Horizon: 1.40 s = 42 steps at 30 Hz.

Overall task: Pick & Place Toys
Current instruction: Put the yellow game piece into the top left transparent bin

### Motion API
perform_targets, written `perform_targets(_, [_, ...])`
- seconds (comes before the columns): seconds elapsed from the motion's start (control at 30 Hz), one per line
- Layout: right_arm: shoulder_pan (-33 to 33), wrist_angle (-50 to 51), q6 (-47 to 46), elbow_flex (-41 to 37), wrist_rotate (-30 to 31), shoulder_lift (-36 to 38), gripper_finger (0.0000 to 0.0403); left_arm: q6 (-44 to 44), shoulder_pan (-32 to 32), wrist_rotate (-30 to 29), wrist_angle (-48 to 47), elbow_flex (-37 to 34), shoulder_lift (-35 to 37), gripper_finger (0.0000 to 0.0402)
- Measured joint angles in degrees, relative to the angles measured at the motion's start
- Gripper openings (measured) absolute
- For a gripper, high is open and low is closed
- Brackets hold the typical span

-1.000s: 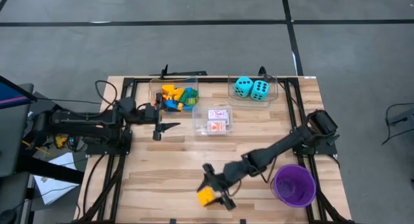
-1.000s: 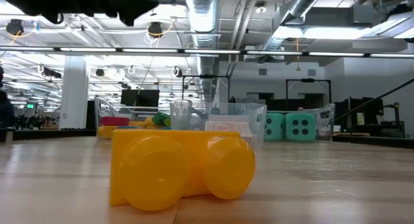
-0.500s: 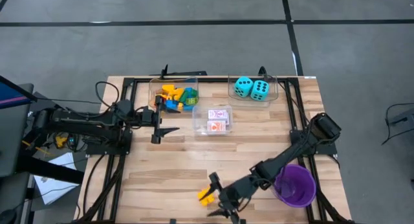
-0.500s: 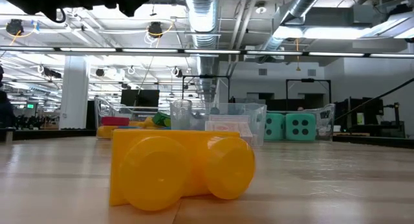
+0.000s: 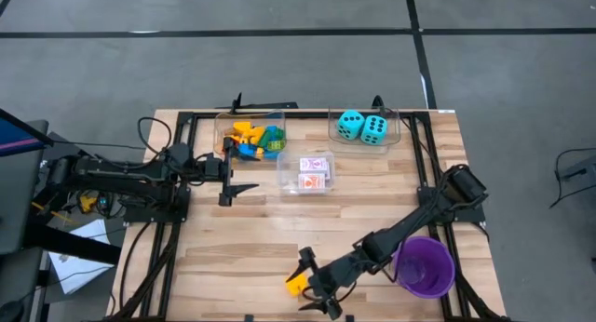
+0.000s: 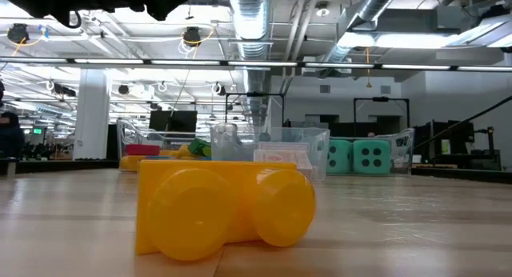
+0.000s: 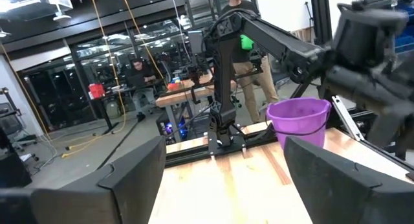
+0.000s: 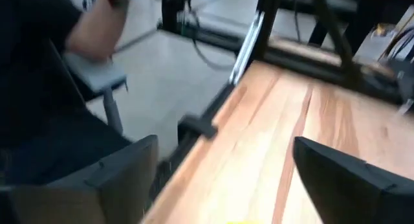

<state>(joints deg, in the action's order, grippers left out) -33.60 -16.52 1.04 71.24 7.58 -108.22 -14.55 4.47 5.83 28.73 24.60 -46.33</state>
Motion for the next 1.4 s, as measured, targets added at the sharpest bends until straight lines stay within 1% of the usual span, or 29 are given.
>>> perform_targets(0.1, [-0.16,-0.14,-0.63,0.56,-0.61,-1.64,0.0384,0.0,0.02,-0.19,0.0,0.0,0.0,0.031])
perform_targets(0.13, [-0.01,-0.81,-0.98,1.0,-0.82,-2.47,0.0392,0.0,0.02,-0.31,0.0,0.0,-0.02,0.031])
perform_targets(0.17, [-0.03,0.73,-0.96,0.85,-0.72,-2.64,0.0394,0.0,0.02,-0.29,0.0,0.0,0.0,0.0311])
perform_targets(0.27, [0.23,1.32,-0.96,2.57,-0.71,-4.54,0.0382,0.0,0.02,-0.28,-0.32,0.0,-0.02,0.0311])
perform_targets(0.4, [0.67,3.16,0.24,3.69,-1.74,-5.17,0.0372,0.0,0.02,-0.28,-0.46,0.0,0.0,0.031])
perform_targets(0.67, [2.6,8.59,0.93,3.08,-1.99,-5.52,0.0371,0.0,0.02,-0.26,-0.42,0.0,0.0,0.031])
perform_targets(0.8, [3.44,8.95,1.81,2.58,-1.96,-5.58,0.0371,0.0,0.02,-0.26,-0.42,0.0,0.0,0.031])
perform_targets(0.97, [3.69,9.99,2.86,2.3,-2.62,-8.32,0.0371,0.0,0.02,-0.24,-0.42,0.0,0.0,0.031])
perform_targets(1.03, [4.02,7.74,2.97,3.07,-3.0,-10.27,0.0371,0.0,0.04,-0.24,-0.45,0.0,-0.02,0.031])
perform_targets(1.1, [4.09,9.6,3.4,2.47,-3.25,-10.6,0.0371,0.0,0.04,-0.24,-0.39,0.0,0.0,0.031])
perform_targets(1.17, [4.16,7.28,3.21,2.96,-3.72,-11.69,0.0371,0.0,0.04,-0.23,-0.6,0.0,-0.02,0.031])
perform_targets(1.4, [4.83,12.15,3.63,2.66,-4.77,-13.12,0.0371,0.0,0.04,-0.22,-0.46,0.0,0.0,0.031])
